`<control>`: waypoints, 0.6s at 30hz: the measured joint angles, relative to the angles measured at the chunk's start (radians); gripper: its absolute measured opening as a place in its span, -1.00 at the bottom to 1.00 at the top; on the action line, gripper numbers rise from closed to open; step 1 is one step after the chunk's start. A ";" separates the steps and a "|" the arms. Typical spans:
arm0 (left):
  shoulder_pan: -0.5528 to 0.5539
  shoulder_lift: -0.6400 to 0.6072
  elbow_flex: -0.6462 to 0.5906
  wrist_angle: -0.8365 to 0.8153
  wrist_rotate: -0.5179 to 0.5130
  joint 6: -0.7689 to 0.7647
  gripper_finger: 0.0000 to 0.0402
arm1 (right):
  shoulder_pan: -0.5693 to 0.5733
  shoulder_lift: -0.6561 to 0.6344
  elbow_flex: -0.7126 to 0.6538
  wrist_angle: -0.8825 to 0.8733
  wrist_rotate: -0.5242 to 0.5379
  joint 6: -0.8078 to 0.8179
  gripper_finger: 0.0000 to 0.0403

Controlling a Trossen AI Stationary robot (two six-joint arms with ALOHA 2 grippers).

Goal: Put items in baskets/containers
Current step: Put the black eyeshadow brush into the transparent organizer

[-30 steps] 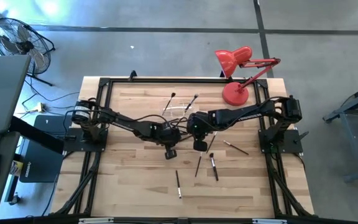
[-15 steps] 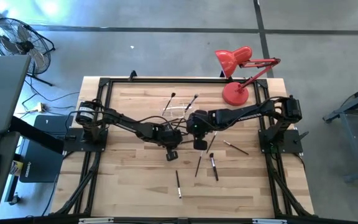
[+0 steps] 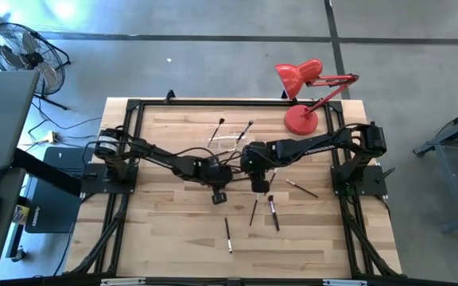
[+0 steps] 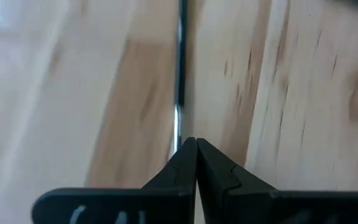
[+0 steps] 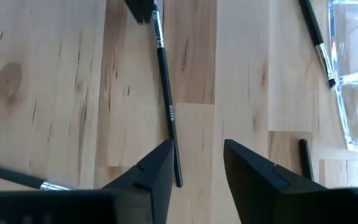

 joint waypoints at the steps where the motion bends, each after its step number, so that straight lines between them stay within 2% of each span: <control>1: 0.000 -0.001 0.001 -0.005 -0.011 -0.001 -1.00 | -0.001 0.000 0.000 0.000 0.000 0.000 -0.29; 9: 0.000 -0.012 0.000 -0.034 -0.036 0.000 -1.00 | -0.002 0.002 0.000 -0.001 0.000 0.008 -0.20; 18: 0.000 0.014 0.002 -0.031 -0.011 -0.001 -1.00 | -0.001 0.002 0.000 -0.002 0.001 0.019 -0.21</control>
